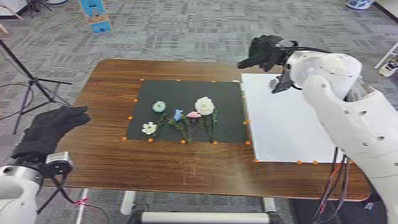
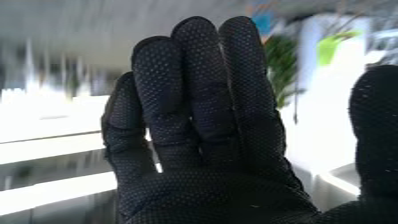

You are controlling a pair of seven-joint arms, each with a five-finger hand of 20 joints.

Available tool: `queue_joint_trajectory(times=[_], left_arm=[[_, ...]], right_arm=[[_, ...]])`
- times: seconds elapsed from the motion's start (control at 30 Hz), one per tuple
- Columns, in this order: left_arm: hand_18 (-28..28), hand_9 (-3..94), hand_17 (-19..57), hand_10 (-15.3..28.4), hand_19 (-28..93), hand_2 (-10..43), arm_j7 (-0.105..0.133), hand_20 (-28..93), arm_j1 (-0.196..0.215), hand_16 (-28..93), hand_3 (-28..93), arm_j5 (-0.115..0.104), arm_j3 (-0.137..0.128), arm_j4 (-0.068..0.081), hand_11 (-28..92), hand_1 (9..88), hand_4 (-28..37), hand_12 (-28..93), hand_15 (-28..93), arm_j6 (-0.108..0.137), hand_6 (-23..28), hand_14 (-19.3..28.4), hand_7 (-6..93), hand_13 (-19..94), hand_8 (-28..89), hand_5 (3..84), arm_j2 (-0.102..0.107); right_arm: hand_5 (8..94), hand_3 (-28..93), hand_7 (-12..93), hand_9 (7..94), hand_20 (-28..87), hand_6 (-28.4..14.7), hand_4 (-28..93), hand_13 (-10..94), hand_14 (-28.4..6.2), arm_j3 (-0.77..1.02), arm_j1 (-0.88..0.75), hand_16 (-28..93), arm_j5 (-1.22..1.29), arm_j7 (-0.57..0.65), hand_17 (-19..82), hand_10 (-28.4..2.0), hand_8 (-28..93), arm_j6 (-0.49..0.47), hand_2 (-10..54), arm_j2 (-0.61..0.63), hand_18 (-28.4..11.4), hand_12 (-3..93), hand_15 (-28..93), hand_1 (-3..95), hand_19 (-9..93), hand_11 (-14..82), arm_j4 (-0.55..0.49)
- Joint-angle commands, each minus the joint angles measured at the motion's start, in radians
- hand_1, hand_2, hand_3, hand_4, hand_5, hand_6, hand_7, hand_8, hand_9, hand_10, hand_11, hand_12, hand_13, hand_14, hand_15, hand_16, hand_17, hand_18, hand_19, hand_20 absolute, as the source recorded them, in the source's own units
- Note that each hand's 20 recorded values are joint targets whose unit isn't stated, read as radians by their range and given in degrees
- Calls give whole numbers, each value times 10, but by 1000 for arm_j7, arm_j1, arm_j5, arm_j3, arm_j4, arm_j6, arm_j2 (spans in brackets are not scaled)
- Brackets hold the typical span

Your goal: Arrange flowers

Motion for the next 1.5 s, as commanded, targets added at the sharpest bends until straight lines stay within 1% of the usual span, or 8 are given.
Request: queue_joint_trajectory(times=[0.03, 0.2, 0.4, 0.77, 0.87, 0.93, 1.03, 1.5], left_arm=[[126, 525, 60, 131, 94, 80, 5, 206, 14, 39, 701, -1, -9, -12, 258, 246, -269, 183, 251, 14, 35, 163, 183, 406, -70, 538, -14], [126, 525, 60, 131, 93, 79, -2, 206, 3, 39, 703, 2, 0, -9, 258, 246, -269, 182, 252, 9, 36, 163, 182, 406, -70, 539, -8], [126, 524, 60, 132, 93, 79, -7, 206, -10, 38, 703, 7, 16, -8, 260, 245, -269, 183, 252, 5, 36, 163, 181, 405, -69, 540, -4], [125, 524, 61, 133, 92, 79, -2, 206, -44, 38, 705, 6, 60, -2, 259, 244, -269, 184, 253, 12, 38, 163, 180, 404, -67, 540, -4], [126, 525, 60, 132, 92, 79, -5, 207, -47, 38, 705, 26, 65, -5, 258, 246, -270, 183, 254, -1, 37, 164, 180, 404, -67, 541, -4], [125, 524, 60, 132, 93, 79, -4, 207, -48, 39, 706, 37, 65, -6, 259, 245, -270, 184, 254, -2, 38, 164, 180, 403, -67, 541, -3], [126, 524, 60, 133, 93, 78, 4, 206, -42, 38, 707, 25, 60, -8, 259, 244, -270, 184, 253, 3, 37, 164, 179, 404, -67, 541, -8], [125, 529, 60, 131, 93, 80, 27, 206, -30, 39, 705, 29, 54, -16, 257, 245, -272, 184, 253, -9, 35, 165, 181, 406, -67, 542, -19]], right_arm=[[685, 601, 214, 724, 612, -29, -143, 593, -191, -23, -31, 380, -262, -29, 211, -172, -60, 190, -27, 32, -270, 291, 552, 170, 658, 269, 111], [707, 619, 209, 747, 630, -31, -161, 604, -189, 6, -24, 386, -445, -81, 223, -172, -53, 268, -57, -44, -277, 289, 570, 121, 678, 278, 253], [731, 611, 217, 772, 643, -30, -171, 620, -190, 94, -9, 393, -614, -113, 232, -172, -54, 139, -59, -149, -282, 290, 593, 95, 696, 294, 353], [747, 608, 221, 784, 653, -29, -174, 634, -190, 225, 48, 397, -862, -163, 238, -172, -55, 185, -51, -299, -283, 292, 606, 90, 704, 302, 586], [749, 609, 222, 784, 655, -29, -174, 634, -191, 237, 80, 398, -931, -163, 238, -172, -55, 184, -48, -319, -283, 292, 607, 90, 704, 303, 633], [749, 612, 222, 784, 656, -29, -173, 633, -191, 239, 95, 398, -952, -169, 239, -172, -55, 192, -47, -315, -283, 293, 607, 91, 704, 304, 649], [750, 615, 222, 786, 656, -29, -173, 633, -191, 243, 111, 399, -944, -162, 240, -172, -56, 200, -44, -308, -282, 292, 607, 96, 703, 304, 661], [756, 617, 228, 790, 655, -27, -170, 636, -191, 258, 127, 399, -970, -153, 242, -170, -57, 160, -26, -283, -282, 293, 609, 126, 705, 309, 688]])
